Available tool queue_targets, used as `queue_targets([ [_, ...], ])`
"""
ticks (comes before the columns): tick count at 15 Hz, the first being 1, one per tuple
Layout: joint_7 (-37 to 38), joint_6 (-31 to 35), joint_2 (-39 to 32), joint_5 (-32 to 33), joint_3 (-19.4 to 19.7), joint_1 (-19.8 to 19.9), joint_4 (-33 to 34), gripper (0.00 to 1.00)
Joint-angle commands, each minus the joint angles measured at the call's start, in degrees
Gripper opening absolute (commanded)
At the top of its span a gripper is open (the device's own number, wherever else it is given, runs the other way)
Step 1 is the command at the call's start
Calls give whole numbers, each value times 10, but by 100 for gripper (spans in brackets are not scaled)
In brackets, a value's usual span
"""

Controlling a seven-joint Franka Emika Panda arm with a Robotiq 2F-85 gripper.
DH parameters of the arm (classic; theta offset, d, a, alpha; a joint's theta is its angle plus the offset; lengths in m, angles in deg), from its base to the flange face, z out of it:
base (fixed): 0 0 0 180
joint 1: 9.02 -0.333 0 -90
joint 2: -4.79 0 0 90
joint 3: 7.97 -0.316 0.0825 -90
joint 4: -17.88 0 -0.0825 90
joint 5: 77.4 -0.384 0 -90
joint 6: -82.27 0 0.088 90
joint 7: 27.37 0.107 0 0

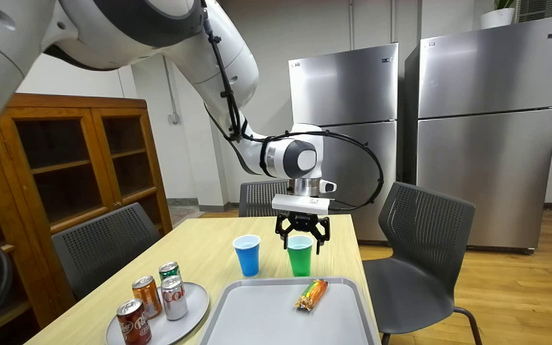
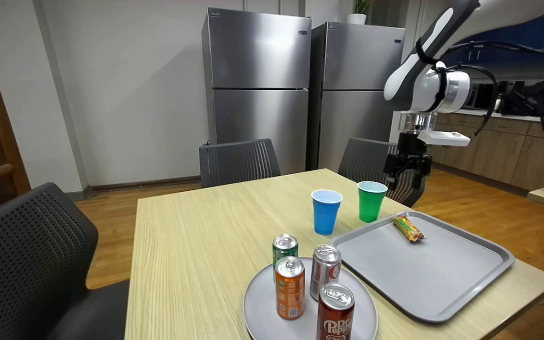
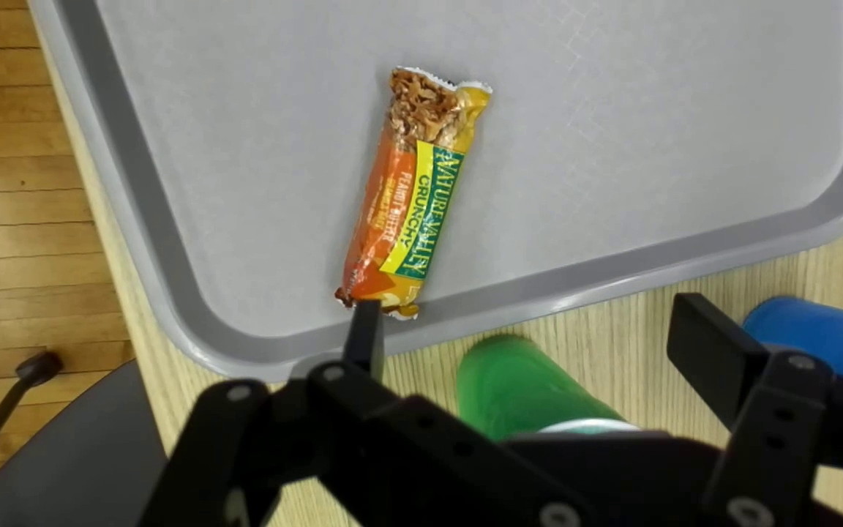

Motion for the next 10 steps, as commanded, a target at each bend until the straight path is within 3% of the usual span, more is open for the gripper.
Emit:
queue_targets([
  [1,2,-2,-1,3,-3,3,2,100],
  [10,39,26,-21,1,4,-2,-7,100],
])
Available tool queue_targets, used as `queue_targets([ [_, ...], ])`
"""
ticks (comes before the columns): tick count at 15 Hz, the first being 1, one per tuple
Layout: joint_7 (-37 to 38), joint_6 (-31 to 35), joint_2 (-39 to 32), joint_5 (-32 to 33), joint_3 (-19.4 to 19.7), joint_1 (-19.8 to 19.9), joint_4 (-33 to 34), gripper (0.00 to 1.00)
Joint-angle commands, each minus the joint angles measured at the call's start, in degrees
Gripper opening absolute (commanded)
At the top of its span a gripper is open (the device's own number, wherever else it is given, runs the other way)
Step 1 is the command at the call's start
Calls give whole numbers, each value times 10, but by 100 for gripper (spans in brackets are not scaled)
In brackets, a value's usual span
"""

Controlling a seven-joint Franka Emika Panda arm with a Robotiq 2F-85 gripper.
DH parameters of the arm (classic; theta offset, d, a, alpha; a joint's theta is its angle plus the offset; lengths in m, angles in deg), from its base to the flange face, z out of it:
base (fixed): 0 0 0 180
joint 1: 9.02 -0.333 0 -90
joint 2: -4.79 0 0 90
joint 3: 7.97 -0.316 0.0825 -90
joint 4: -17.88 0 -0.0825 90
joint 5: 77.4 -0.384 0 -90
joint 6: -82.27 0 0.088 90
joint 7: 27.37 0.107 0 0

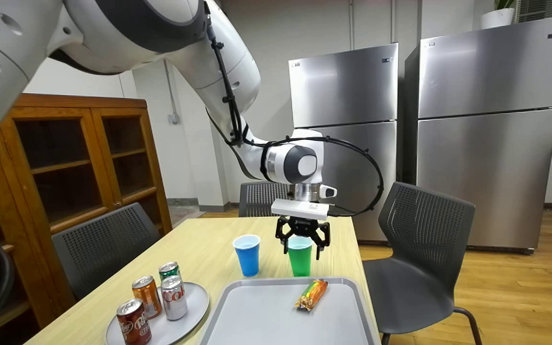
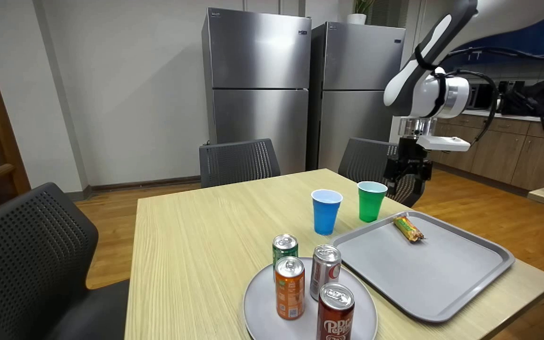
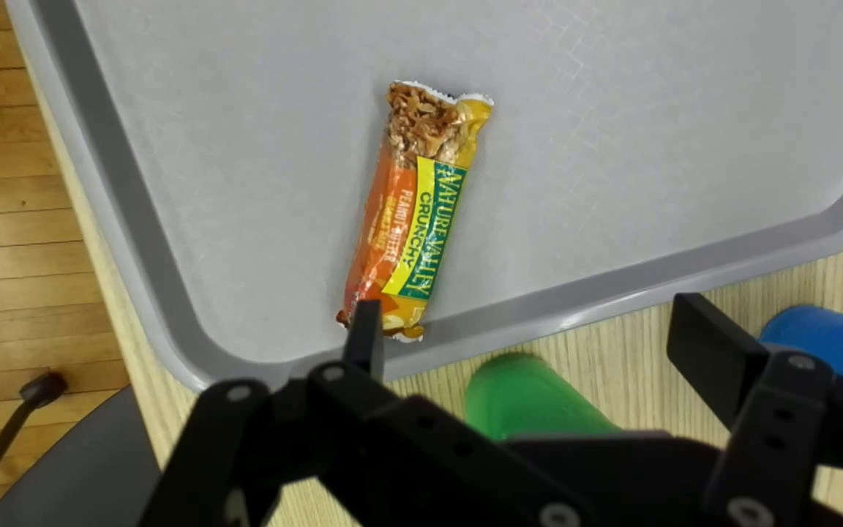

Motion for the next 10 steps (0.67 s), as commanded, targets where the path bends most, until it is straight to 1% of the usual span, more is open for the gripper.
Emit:
queue_targets([
  [1,30,32,-14,0,3,-3,-9,100],
  [10,91,141,-43,6,13,-13,-35,100],
])
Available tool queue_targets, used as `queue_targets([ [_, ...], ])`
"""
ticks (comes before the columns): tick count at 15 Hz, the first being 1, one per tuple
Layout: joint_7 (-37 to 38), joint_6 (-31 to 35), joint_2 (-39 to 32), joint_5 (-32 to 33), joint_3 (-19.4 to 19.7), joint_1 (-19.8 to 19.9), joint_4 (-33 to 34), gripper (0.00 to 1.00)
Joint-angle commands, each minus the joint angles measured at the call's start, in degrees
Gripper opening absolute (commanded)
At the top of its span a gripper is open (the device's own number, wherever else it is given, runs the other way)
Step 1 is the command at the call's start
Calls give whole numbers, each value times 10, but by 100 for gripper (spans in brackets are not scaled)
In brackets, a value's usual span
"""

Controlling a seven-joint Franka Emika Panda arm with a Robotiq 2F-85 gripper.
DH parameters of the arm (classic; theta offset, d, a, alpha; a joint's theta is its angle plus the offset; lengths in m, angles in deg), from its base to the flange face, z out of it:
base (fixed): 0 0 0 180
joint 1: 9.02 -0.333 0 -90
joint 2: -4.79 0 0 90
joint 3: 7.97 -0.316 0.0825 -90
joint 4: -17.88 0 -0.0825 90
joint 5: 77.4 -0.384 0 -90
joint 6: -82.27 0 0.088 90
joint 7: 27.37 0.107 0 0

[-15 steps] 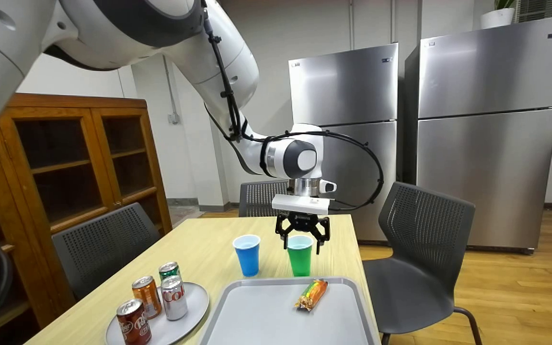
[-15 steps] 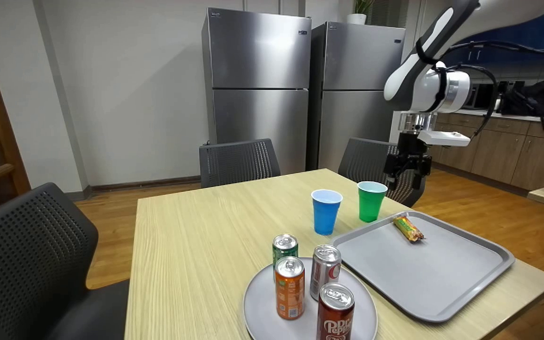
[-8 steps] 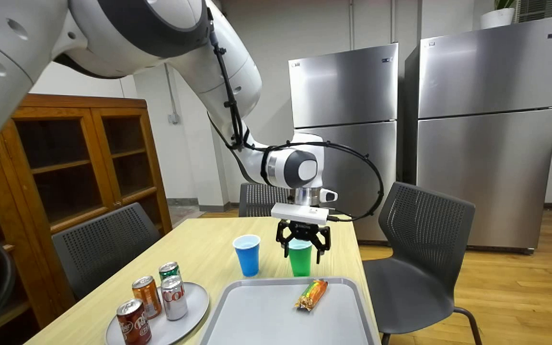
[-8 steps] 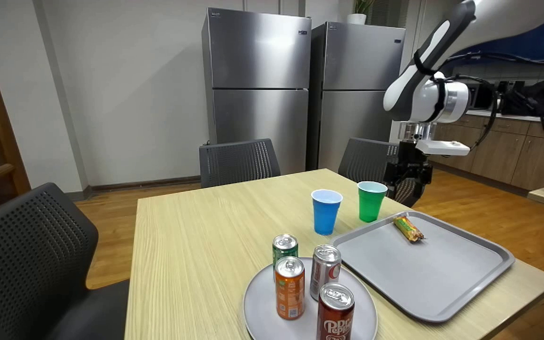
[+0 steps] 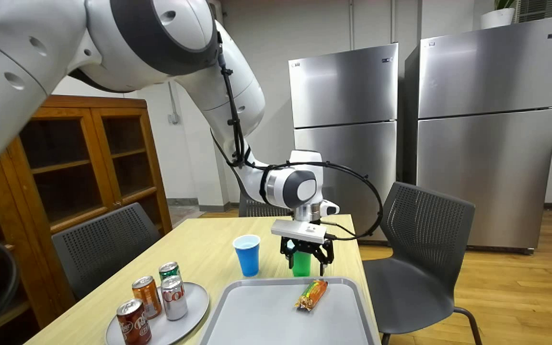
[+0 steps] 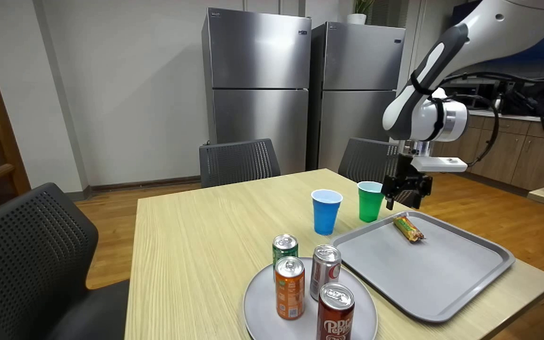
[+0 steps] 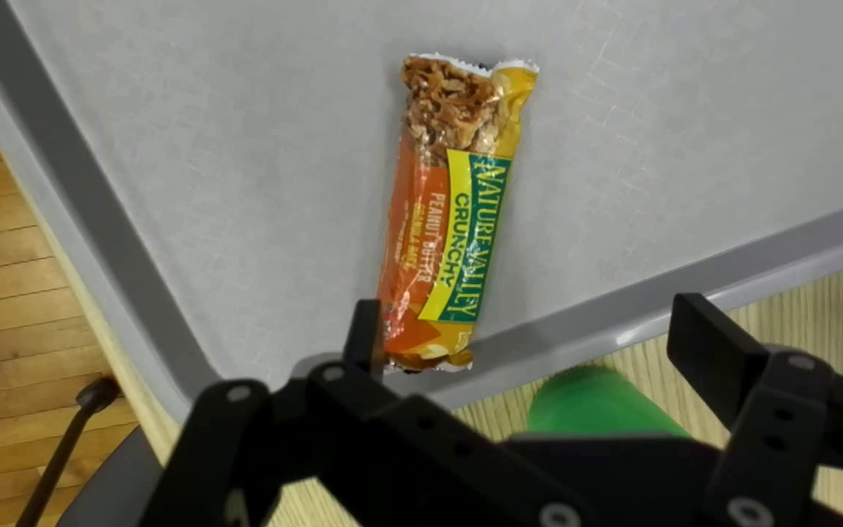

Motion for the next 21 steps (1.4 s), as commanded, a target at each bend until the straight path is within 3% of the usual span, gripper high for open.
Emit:
queue_targets([
  [1,41,47,4,5,9,-9,-24,100],
  [10,90,100,5,7,21,-16,-73,100],
  [21,110,129,-14,4,20,-16,-77,100],
])
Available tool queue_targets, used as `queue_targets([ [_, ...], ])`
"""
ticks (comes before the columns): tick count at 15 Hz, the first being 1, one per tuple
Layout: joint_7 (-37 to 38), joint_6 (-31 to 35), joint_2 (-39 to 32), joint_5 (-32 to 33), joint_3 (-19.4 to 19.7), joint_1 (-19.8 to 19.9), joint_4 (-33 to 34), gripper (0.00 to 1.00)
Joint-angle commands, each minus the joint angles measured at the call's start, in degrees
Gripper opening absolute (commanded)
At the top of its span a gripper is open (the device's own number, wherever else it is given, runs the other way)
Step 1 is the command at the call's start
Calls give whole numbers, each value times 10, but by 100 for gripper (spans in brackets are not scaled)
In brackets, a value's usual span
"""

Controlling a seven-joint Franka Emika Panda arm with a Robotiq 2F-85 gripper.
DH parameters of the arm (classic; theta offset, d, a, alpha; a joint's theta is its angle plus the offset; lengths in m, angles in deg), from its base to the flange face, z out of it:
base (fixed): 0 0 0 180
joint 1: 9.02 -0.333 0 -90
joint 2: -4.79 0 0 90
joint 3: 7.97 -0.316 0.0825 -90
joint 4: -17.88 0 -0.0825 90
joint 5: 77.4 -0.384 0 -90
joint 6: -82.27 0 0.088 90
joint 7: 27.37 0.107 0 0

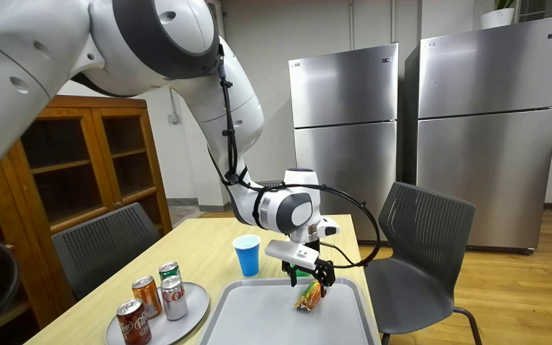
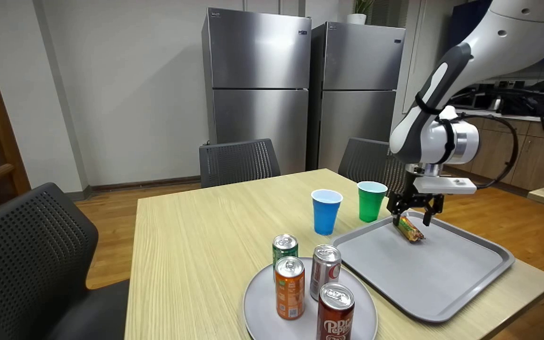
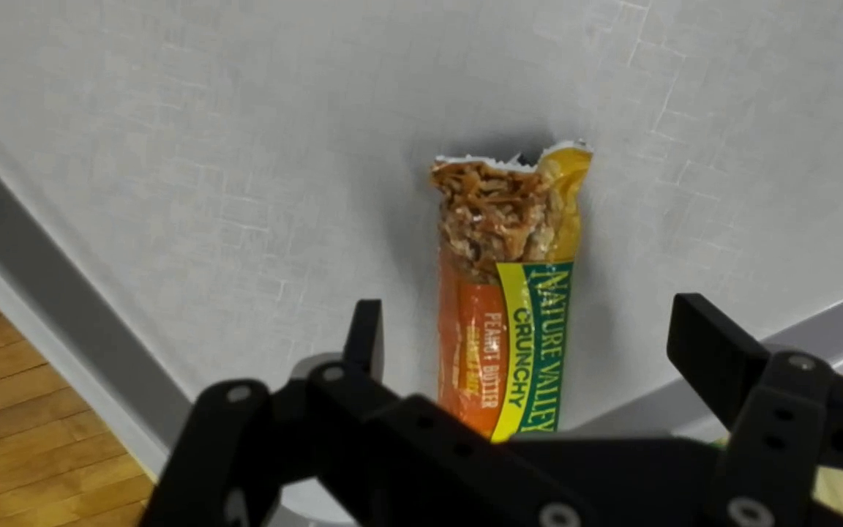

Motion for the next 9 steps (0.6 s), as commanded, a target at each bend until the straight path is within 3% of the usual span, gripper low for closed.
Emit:
queue_targets([
  [1,25,19,-6,4,5,-9,-2,100],
  [7,37,26,-15,4,6,-11,3,100],
  [8,39,26,-16,5,7,-12,4,82],
  [9,40,28,-17,5,8,-13,4,74],
])
